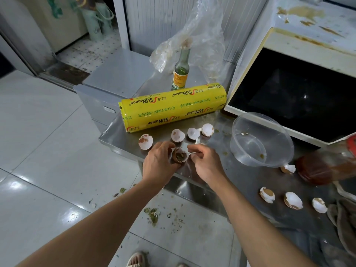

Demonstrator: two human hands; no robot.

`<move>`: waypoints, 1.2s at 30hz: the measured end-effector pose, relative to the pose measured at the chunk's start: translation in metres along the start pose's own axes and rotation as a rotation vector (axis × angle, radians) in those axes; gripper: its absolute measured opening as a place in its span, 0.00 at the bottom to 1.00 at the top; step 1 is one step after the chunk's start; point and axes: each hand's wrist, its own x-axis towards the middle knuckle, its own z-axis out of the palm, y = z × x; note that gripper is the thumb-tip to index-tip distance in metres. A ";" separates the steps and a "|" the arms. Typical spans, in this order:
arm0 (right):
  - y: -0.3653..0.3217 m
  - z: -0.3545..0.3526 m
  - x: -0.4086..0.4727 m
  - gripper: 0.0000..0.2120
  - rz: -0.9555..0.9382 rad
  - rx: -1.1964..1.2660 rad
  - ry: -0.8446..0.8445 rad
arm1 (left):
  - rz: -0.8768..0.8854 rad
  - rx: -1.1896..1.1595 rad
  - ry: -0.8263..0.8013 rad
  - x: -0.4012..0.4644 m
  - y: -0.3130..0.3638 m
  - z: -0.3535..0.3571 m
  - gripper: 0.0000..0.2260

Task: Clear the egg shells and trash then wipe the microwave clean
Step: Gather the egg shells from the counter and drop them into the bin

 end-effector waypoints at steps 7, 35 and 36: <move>0.002 0.003 0.002 0.19 0.007 0.072 -0.007 | 0.010 0.014 -0.010 0.000 0.007 0.004 0.24; -0.034 0.006 -0.014 0.15 -0.004 0.112 0.123 | 0.075 -0.038 0.193 0.016 -0.033 -0.057 0.19; -0.032 0.007 -0.013 0.15 -0.004 0.118 0.137 | 0.072 -0.052 0.187 0.017 -0.034 -0.055 0.18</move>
